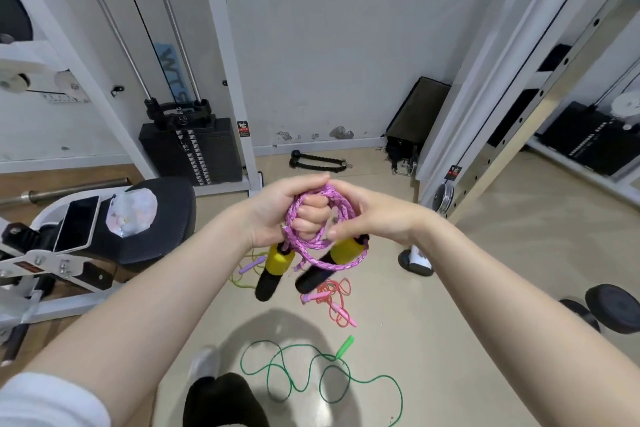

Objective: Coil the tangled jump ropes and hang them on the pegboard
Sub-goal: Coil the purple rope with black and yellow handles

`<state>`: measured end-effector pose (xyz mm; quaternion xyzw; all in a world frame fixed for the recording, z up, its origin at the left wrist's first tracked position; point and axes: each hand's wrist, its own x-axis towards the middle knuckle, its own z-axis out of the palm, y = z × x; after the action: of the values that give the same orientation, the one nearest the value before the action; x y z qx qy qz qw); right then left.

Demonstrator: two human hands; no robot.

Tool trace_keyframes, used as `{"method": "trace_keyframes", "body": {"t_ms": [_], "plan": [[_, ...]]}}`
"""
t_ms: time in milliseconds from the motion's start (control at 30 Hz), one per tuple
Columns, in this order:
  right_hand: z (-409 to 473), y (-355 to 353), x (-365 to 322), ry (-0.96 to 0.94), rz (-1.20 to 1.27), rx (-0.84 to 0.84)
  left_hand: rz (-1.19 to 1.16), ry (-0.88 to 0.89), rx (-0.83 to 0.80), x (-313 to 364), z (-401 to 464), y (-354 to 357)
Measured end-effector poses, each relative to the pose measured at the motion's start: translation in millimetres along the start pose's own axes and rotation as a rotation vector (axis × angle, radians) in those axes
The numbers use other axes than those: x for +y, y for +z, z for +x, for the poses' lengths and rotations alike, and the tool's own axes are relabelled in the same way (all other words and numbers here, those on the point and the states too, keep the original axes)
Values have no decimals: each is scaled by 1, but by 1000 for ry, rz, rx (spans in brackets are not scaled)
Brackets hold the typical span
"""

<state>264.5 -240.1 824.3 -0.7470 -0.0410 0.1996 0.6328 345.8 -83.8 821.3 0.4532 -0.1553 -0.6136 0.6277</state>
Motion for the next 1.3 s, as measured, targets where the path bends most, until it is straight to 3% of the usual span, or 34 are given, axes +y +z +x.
{"method": "trace_keyframes", "body": {"t_ms": [33,167,200,233,333,400,467,567,633,700,800,833,900,967,1100,1300], "plan": [[6,-5,-1,31,-130,-20,28,-23,-11,8,1,-8],[45,-32,-3,138,-1024,3,169,-26,-69,28,14,-40],[56,-41,-1,174,-1111,41,184,-3,-68,33,20,-49],[68,-52,5,210,-1097,49,190,24,-60,41,27,-58],[98,-89,13,248,-409,21,143,84,-2,75,51,-94],[121,-111,11,292,-165,58,102,87,42,103,69,-122],[153,-134,5,389,-259,102,109,65,62,132,89,-148],[216,-157,-13,610,-792,63,171,34,69,171,117,-182],[258,-168,-25,652,-1037,121,177,47,69,198,134,-204],[291,-182,-32,534,-945,226,122,57,83,230,149,-226],[321,-197,-43,218,-364,376,-31,103,72,274,172,-256],[326,-201,-46,115,-261,498,-111,114,68,285,179,-265],[333,-205,-50,-70,-353,822,-285,124,64,302,193,-280],[339,-213,-55,-242,-575,962,-424,131,39,318,206,-291],[368,-244,-59,-168,-809,731,-518,194,39,347,236,-302],[397,-315,-58,-141,-681,667,-531,290,170,384,287,-323]]}}
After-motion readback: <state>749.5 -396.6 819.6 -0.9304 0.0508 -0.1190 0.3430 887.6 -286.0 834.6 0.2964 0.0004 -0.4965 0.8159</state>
